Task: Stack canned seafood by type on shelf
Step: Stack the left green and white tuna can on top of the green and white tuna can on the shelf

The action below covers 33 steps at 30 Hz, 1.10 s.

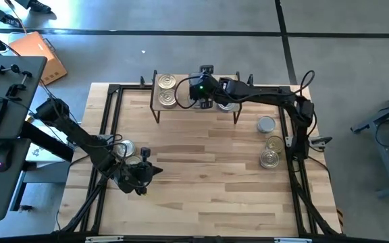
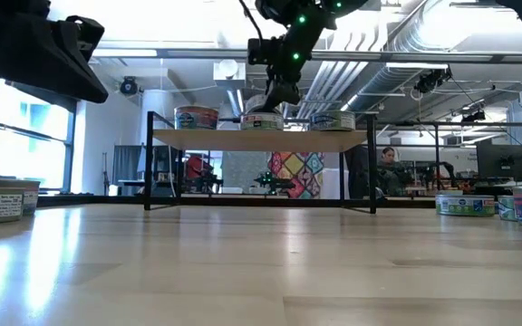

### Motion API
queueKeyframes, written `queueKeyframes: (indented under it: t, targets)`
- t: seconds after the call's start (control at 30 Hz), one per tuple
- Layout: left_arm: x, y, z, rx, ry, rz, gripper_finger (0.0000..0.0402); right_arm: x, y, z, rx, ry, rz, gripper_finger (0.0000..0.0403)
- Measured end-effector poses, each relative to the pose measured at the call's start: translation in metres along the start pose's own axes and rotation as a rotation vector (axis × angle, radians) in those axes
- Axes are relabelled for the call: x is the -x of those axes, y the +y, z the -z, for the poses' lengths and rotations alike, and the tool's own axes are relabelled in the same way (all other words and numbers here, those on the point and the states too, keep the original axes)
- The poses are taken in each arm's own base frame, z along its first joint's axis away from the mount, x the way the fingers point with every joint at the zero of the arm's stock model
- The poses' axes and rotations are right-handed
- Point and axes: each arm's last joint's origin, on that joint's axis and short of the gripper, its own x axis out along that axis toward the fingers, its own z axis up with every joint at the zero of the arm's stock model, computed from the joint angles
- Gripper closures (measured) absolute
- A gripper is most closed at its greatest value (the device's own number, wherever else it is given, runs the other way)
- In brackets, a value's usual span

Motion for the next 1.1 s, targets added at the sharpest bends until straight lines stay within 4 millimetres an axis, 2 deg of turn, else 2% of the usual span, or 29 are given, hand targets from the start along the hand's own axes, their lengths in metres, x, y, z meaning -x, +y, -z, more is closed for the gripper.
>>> queueKeyframes:
  t: [0.13,0.33,0.43,0.87,1.1]
  targets:
    - [0.0,0.0,0.0,0.0,0.0,0.0,0.0402,0.0001,0.0006,0.0001,0.003,-0.005,-0.012,0.026]
    - [0.0,0.0,0.0001,-0.001,0.001,0.0,0.0402,-0.0004,0.0034,0.002,-0.003,0.007,-0.041,0.0195]
    - [0.0,0.0,0.0001,-0.001,0.001,0.0,0.0402,0.0001,0.0043,0.0035,0.004,0.019,-0.052,0.0177]
    - [0.0,0.0,0.0001,-0.001,0.001,0.001,0.0402,0.0013,0.004,0.0035,0.005,0.028,-0.042,0.0172]
    - [0.0,-0.0001,0.0001,-0.002,0.001,0.001,0.0402,0.0021,0.0026,0.0047,-0.01,0.096,0.033,0.0172]
